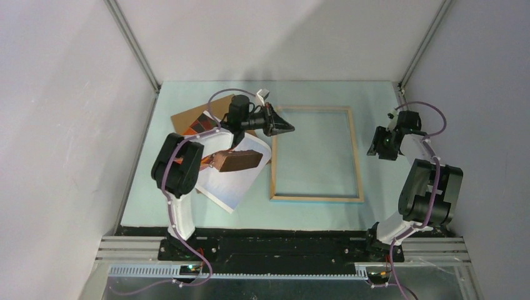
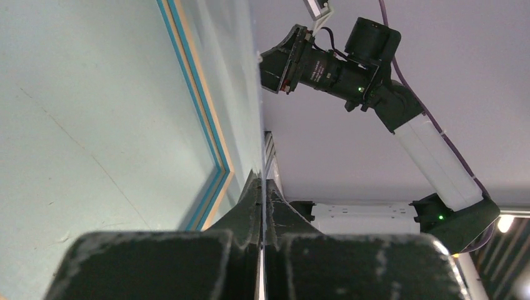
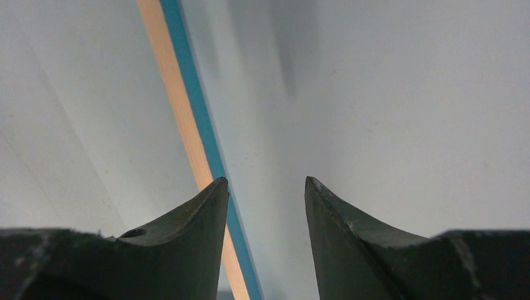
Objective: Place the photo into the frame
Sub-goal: Place the photo frame item in the photo frame.
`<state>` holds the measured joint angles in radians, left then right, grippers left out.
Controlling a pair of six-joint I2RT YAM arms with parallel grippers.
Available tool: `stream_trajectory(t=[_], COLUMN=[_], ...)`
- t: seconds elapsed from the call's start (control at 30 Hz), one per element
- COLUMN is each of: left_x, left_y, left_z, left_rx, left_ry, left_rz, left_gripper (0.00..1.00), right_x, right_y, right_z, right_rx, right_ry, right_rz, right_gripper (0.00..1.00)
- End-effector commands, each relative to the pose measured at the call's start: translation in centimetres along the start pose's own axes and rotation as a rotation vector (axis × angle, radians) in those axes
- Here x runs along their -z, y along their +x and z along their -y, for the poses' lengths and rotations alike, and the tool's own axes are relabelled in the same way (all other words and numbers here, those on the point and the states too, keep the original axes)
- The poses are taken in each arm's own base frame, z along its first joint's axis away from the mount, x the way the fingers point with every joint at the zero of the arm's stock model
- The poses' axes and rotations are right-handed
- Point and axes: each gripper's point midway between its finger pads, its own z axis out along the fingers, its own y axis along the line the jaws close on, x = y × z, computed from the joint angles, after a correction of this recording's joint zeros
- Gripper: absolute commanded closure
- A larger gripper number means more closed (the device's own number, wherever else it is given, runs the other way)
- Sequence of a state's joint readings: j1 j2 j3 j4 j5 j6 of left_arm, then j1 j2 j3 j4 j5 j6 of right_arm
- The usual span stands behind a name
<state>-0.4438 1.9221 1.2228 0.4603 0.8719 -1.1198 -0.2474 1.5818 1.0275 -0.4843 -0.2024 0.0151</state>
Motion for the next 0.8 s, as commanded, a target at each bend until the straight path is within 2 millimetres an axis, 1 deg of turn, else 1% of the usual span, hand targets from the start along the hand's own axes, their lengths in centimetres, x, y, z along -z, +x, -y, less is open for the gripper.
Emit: stream_trajectory(t=[0.0, 0.13, 0.2, 0.4, 0.77], left_x=[-1.6, -2.9, -3.4, -4.0, -4.4], left_y=[-0.6, 0.1, 0.3, 0.5, 1.1], left_z=[2.9, 2.1, 1.2, -0.9, -3.3], left_rx=[-0.035, -0.025, -0.024, -0.006, 0.008], left_ry=[0.111, 0.114, 0.104, 0.075, 0.044], left_rz=[0.026, 0.006, 0.004, 0.002, -0.015], left_gripper=[1.0, 1.0, 1.0, 1.0, 1.0], right_x=[1.1, 1.0, 1.1, 1.1, 0.7], right_y=[-0.8, -0.7, -0.9, -0.8, -0.3], right_z=[0.0, 0.3, 0.3, 0.1, -0.4], right_rx=[-0.015, -0.032, -0.035, -0.038, -0.032], right_ry=[-0.038, -0.052, -0.055, -0.07, -0.086], right_rz=[0.022, 0.017, 0.024, 0.021, -0.002], right_gripper=[0.48, 0.49, 0.49, 0.49, 0.5])
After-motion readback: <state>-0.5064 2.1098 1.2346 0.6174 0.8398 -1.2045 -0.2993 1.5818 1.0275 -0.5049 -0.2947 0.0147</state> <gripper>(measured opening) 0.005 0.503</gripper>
